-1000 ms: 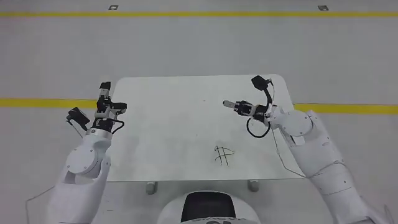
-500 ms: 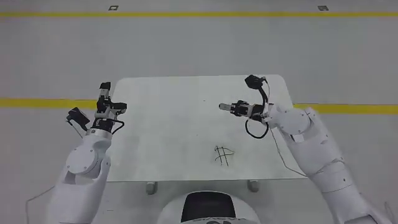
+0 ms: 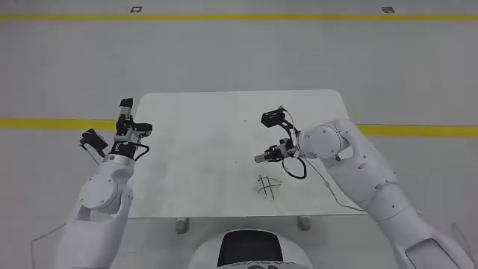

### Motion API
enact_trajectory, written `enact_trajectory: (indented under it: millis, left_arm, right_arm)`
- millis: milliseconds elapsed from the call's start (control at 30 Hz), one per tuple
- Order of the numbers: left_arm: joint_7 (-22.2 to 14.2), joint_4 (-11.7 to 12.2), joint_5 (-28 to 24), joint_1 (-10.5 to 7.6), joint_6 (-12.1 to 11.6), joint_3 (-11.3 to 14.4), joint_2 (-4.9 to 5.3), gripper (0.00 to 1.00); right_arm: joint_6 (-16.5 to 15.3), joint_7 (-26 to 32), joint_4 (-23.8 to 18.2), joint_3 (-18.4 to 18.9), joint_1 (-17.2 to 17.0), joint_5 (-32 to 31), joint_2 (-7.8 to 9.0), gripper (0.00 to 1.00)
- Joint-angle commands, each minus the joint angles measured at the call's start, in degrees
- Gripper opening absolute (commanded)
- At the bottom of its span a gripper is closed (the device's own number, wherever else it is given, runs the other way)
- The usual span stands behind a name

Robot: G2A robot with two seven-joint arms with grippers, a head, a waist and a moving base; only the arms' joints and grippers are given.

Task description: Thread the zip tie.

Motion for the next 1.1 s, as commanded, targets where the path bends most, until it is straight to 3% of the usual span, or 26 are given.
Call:
enact_trajectory:
  millis: [0, 133, 167, 267, 467, 600, 1000, 1067]
  left_arm:
    - [0.0, 0.0, 0.0, 0.0, 0.0, 0.0, 0.0, 1.0]
    - [0.0, 0.0, 0.0, 0.0, 0.0, 0.0, 0.0, 1.0]
    - [0.0, 0.0, 0.0, 0.0, 0.0, 0.0, 0.0, 1.0]
    - [0.0, 0.0, 0.0, 0.0, 0.0, 0.0, 0.0, 1.0]
    - [0.0, 0.0, 0.0, 0.0, 0.0, 0.0, 0.0, 1.0]
    - [0.0, 0.0, 0.0, 0.0, 0.0, 0.0, 0.0, 1.0]
    - [0.0, 0.0, 0.0, 0.0, 0.0, 0.0, 0.0, 1.0]
    - [0.0, 0.0, 0.0, 0.0, 0.0, 0.0, 0.0, 1.0]
  right_arm:
    - [0.01, 0.01, 0.0, 0.0, 0.0, -0.01, 0.0, 1.0]
    - [0.08, 0.93, -0.01, -0.88, 0.08, -2.17, 0.04, 1.0]
    - [1.68, 2.85, -0.76, -3.22, 0.71, -7.47, -0.05, 1.0]
    - [8.46, 7.48, -2.01, -8.66, 2.86, -15.08, -0.97, 1.0]
    - [15.92, 7.48, 2.39, -17.43, 6.61, -15.23, -2.64, 1.0]
    - [15.92, 7.48, 6.04, -18.94, 8.08, -13.1, -3.7, 1.0]
    - [15.92, 7.48, 6.23, -18.97, 8.15, -13.07, -3.78, 1.0]
    - [15.92, 6.87, 7.85, -18.63, 7.9, -15.98, -3.85, 1.0]
